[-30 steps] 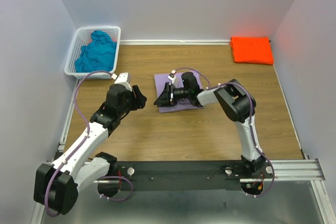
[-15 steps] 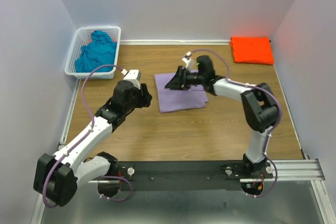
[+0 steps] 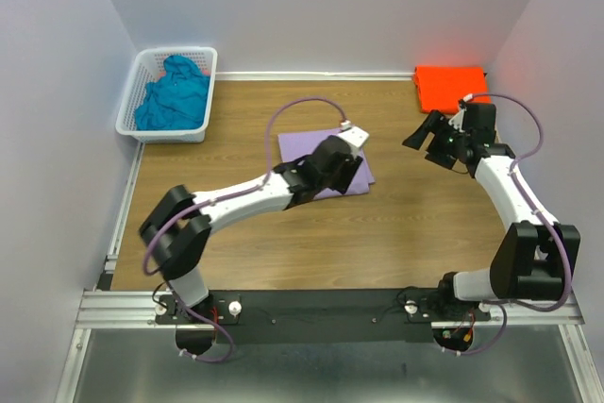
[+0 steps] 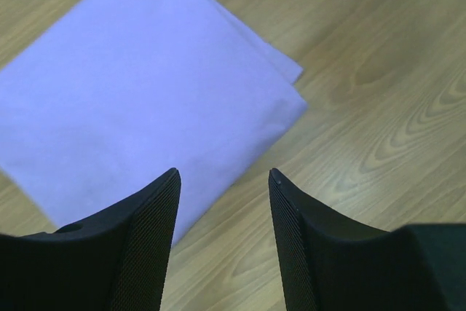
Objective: Fold and stack the t-shirts
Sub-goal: Neatly place the folded tshirt to the corner
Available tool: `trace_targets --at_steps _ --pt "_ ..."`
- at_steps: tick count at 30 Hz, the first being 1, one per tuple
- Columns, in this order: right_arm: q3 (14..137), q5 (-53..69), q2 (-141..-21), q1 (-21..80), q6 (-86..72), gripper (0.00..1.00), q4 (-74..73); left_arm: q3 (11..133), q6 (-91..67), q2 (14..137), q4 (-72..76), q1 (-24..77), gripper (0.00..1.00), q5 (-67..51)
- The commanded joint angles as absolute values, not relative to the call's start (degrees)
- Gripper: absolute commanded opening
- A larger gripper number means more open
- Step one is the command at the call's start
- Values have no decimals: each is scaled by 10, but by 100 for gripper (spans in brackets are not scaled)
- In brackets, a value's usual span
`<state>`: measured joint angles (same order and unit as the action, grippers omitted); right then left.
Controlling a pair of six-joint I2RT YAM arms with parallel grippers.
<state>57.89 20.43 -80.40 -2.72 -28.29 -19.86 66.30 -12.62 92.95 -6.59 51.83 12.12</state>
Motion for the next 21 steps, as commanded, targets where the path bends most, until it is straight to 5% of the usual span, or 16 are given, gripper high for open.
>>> trace_targets --at_steps 1,21 --pt "563 106 -770 -38 -259 92 -335 754 -64 1030 -100 568 58 173" --pt "495 80 -705 -40 -261 94 -386 932 14 1246 -163 606 49 183"
